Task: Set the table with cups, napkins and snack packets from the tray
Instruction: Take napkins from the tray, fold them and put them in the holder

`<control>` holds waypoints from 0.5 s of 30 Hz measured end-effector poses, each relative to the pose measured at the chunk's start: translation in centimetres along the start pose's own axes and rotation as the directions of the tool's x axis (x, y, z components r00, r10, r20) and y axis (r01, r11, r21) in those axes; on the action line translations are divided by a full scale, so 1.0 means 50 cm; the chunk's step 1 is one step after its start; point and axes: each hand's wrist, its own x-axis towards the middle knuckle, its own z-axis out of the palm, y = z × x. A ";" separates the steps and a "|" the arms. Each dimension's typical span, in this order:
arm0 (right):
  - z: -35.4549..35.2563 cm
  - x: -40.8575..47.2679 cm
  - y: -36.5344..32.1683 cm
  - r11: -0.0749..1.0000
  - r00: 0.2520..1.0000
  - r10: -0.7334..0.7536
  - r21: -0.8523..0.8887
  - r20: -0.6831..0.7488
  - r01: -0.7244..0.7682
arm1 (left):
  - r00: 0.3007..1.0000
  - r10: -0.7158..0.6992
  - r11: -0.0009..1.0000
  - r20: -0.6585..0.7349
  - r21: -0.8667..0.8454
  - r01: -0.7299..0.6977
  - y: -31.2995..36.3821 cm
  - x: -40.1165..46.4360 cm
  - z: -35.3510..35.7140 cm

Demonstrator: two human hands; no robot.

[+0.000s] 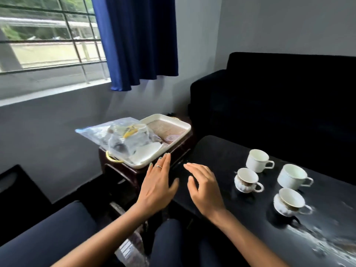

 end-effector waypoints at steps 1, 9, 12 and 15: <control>0.018 0.017 -0.011 1.000 0.999 -0.007 0.002 0.035 0.007 | 1.000 -0.028 0.999 0.007 0.023 0.028 -0.021 0.007 -0.011; 0.134 0.138 -0.028 0.997 0.973 0.074 -0.042 0.217 -0.067 | 0.972 -0.180 0.976 0.148 0.153 0.157 -0.137 0.109 -0.026; 0.165 0.180 -0.017 0.991 0.964 0.131 -0.063 0.233 -0.119 | 0.964 -0.206 0.969 0.169 0.170 0.177 -0.168 0.138 -0.011; 0.192 0.215 -0.003 0.981 0.956 0.188 -0.079 0.224 -0.174 | 0.961 -0.204 0.965 0.187 0.206 0.164 -0.189 0.148 0.013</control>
